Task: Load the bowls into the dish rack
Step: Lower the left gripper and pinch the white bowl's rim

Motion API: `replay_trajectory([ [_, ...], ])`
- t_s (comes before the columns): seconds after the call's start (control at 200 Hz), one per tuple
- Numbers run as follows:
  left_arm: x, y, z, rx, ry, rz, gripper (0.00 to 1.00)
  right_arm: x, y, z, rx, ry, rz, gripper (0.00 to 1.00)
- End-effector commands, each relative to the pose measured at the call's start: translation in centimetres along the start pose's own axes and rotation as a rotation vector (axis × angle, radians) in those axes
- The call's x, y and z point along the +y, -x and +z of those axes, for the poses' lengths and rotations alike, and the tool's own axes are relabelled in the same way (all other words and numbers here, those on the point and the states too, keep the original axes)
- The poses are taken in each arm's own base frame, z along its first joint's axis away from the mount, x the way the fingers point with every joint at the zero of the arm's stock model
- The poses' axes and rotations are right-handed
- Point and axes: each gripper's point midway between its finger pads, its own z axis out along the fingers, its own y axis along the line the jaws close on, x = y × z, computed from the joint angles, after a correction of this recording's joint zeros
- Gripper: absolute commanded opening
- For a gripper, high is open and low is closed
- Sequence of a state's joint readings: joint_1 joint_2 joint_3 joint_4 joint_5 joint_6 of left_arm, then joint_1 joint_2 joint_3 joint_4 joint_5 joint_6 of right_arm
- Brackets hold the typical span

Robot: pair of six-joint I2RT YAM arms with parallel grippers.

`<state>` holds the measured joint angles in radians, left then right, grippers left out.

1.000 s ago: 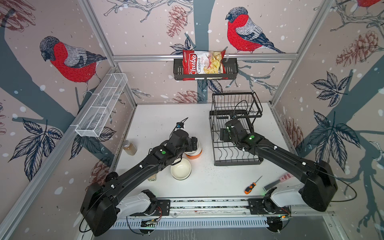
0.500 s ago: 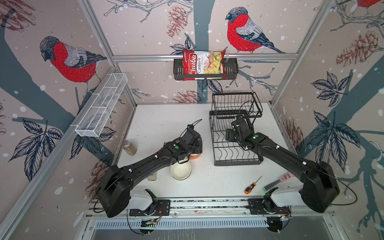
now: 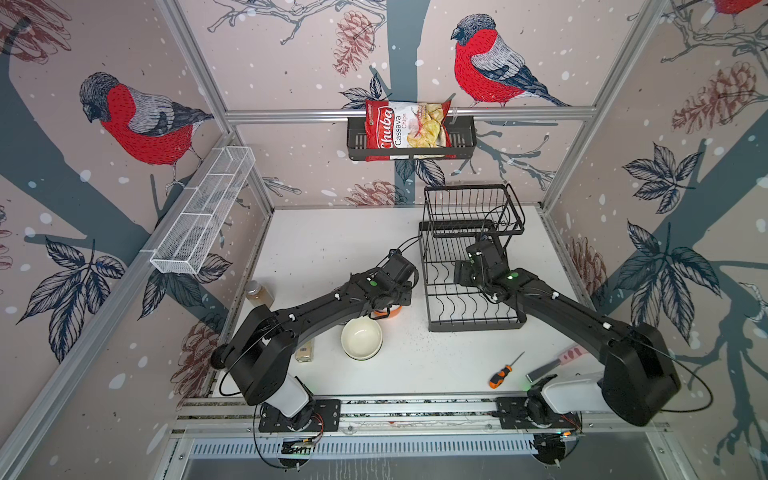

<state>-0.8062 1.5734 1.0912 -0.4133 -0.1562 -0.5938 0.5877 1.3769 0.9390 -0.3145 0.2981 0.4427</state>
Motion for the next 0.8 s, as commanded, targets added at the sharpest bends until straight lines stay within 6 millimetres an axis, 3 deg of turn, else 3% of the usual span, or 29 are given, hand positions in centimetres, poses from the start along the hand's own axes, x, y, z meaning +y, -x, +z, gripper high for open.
replay_trajectory([
  [0.0, 0.09, -0.82, 0.29, 0.045, 0.011, 0.025, 0.31, 0.31, 0.48, -0.02, -0.019, 0.018, 0.000, 0.83],
  [0.795, 0.12, -0.78, 0.40, 0.039, 0.014, 0.032, 0.01, 0.17, 0.27, 0.28, -0.012, 0.015, 0.001, 0.82],
])
